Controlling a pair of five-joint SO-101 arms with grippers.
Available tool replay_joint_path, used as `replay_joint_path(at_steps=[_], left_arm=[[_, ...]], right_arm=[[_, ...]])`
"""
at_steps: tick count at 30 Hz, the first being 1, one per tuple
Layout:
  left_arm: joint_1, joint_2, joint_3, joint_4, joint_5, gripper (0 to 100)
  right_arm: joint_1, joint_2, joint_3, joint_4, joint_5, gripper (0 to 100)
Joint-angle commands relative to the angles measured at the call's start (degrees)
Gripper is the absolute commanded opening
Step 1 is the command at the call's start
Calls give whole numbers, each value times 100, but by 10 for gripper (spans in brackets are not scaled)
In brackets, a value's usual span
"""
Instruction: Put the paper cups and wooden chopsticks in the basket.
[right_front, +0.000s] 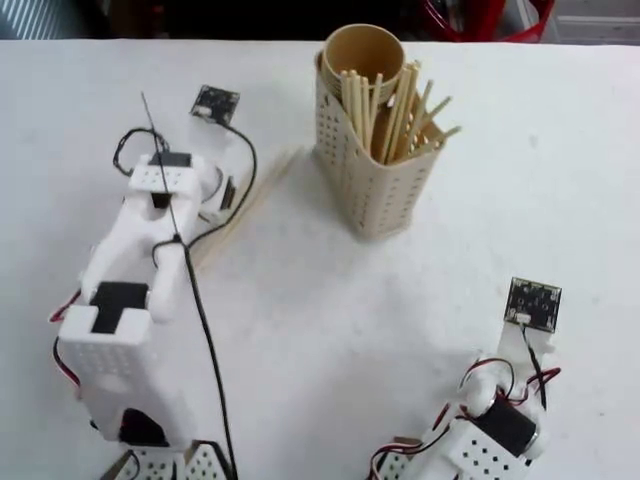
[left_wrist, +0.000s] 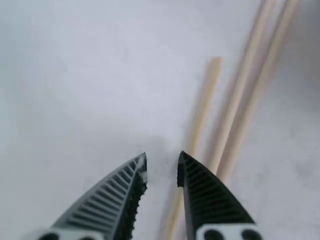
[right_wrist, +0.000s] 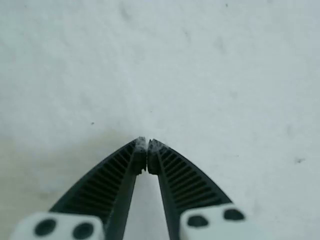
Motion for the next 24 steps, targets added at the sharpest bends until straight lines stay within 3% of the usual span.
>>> replay_joint_path(at_steps=[1,13,18,24], left_arm=[[22,75,-44,44,-422,124],[-40,1130,-1609,1292,-422,120],[-31,611,-1319,1134,-185,92],[4,-708,352,114,-211,92]], right_arm=[[13,-40,53,31,53,19],[13,-40,53,31,53,19],[13,-40,53,31,53,19],[13,-40,53,31,53,19]])
